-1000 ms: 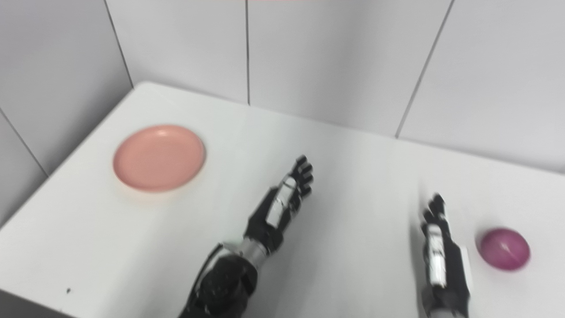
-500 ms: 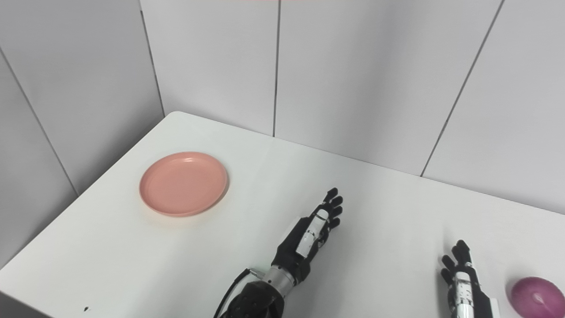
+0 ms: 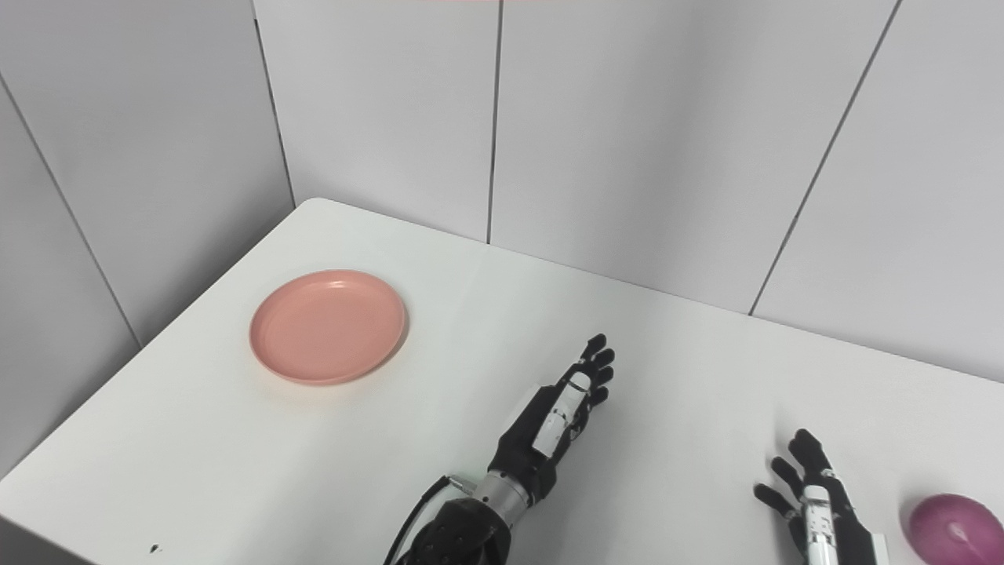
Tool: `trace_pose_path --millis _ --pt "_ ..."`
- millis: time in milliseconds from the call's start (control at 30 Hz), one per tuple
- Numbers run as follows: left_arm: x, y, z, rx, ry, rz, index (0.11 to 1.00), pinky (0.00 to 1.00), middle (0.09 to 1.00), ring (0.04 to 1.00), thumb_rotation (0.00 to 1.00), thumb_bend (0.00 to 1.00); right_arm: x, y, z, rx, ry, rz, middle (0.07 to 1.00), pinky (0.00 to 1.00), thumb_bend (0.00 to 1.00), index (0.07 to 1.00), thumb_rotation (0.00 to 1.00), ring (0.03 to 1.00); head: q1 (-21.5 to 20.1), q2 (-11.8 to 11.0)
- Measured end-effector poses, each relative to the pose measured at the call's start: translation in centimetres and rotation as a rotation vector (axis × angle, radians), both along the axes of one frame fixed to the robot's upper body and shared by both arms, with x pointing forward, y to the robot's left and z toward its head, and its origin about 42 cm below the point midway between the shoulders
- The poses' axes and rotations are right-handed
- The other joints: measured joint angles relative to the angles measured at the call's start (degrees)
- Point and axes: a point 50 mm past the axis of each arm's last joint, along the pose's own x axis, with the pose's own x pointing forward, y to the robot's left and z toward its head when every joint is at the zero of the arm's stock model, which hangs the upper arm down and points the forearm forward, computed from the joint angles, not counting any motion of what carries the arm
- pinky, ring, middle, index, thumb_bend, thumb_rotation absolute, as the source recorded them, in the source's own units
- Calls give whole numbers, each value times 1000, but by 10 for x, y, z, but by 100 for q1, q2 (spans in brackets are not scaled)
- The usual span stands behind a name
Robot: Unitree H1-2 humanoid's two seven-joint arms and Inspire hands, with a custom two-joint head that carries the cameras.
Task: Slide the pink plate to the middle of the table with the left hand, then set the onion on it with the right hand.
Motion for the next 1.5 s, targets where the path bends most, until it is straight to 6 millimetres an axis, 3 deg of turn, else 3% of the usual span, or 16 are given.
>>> trace_pose_path --millis 433,500,933,1167,1500 --pt "1 3 3 -3 -9 18 997 1000 1000 1000 1000 457 0 0 -1 1 3 -2 872 575 478 846 852 821 9 35" --pt "1 3 4 5 -13 21 999 1000 1000 1000 1000 449 0 0 -1 1 3 -2 865 556 535 837 863 809 9 35" --pt "2 18 19 9 -36 68 978 1000 1000 1000 1000 481 1 0 -2 -15 -10 -1 859 533 661 828 887 806 0 35" --pt "2 27 38 -8 -66 88 972 998 990 986 1000 458 1 0 -3 -17 -14 2 862 553 677 832 886 808 17 35" --pt "8 44 44 -11 -93 107 980 989 989 972 1000 458 1 1 -3 -19 -18 5 874 592 666 844 889 824 35 26"
